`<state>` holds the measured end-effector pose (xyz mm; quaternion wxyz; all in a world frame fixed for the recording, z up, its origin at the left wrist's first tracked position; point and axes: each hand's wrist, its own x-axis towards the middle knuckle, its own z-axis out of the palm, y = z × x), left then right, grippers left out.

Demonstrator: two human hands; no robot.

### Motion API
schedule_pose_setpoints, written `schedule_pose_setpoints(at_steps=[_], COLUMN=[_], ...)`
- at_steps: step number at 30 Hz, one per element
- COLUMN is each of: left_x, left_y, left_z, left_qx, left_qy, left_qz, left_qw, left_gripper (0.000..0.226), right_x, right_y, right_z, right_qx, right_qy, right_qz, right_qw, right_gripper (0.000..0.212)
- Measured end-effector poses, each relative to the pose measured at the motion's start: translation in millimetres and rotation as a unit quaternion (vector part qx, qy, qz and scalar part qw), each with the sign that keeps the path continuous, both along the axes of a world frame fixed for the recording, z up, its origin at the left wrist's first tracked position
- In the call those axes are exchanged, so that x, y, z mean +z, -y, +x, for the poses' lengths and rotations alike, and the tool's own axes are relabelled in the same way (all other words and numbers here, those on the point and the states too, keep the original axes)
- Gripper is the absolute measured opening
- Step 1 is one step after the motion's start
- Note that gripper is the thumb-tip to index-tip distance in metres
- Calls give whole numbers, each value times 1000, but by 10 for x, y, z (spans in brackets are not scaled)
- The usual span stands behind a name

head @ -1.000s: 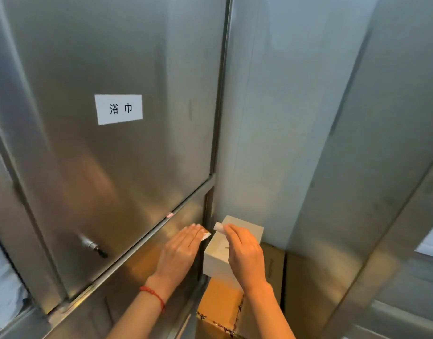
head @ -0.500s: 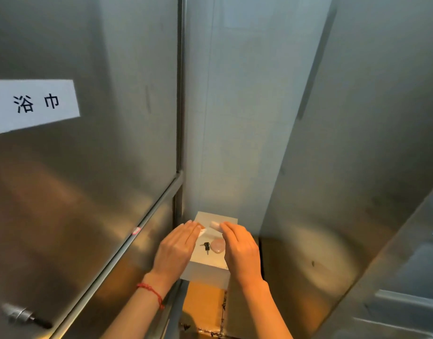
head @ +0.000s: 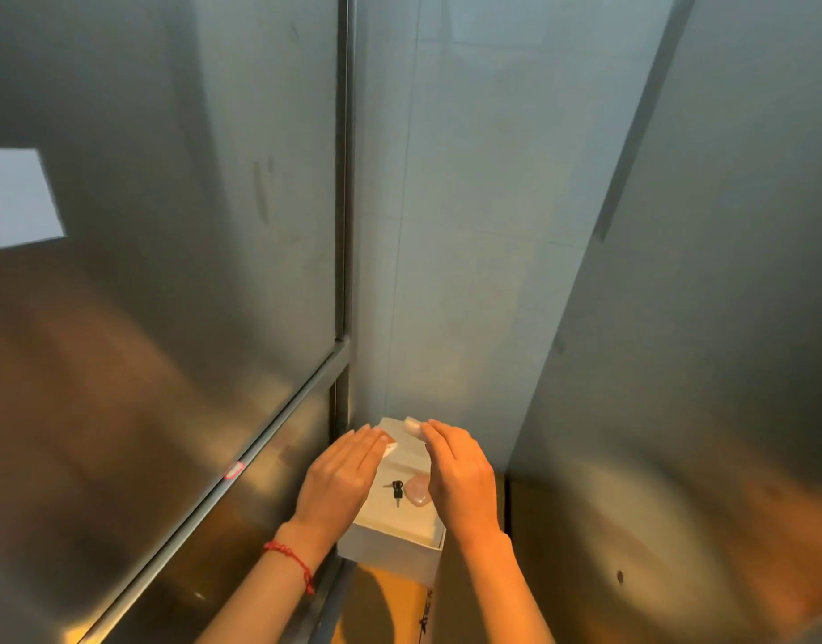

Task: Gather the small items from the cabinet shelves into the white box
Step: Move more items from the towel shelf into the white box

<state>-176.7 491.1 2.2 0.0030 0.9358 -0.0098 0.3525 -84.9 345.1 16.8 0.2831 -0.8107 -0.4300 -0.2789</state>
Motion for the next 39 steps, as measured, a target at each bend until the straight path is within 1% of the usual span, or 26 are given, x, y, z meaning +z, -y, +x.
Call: schedule_pose_setpoints(at_steps=[9, 18, 22, 28, 32, 35, 39], left_x=[-39, -131, -170, -291, -390, -486, -618], left_y=[34, 53, -51, -256, -380, -455, -561], left_z=[456, 792, 973, 1201, 1331, 1407, 1524], left_qx=[17, 9, -2, -26, -32, -42, -44], left_qy=[7, -5, -12, -27, -40, -45, -59], left_qz=[-4, -9, -19, -27, -30, -33, -39], left_qw=[1000, 1000, 1000, 999, 998, 998, 997], left_gripper=[67, 69, 69, 65, 67, 66, 67], right_x=[-41, -138, -168, -280, -366, -447, -553], right_y=[8, 32, -43, -157, -252, -317, -423], right_z=[460, 730, 852, 1006, 1108, 1152, 1235], right_qx=[21, 18, -4, -28, -44, -51, -57], right_qy=[11, -9, -14, -45, -66, -68, -67], right_qz=[11, -10, -17, -37, -47, -48, -53], right_qw=[1000, 1000, 1000, 998, 996, 995, 995], right_gripper=[53, 60, 58, 62, 60, 56, 58])
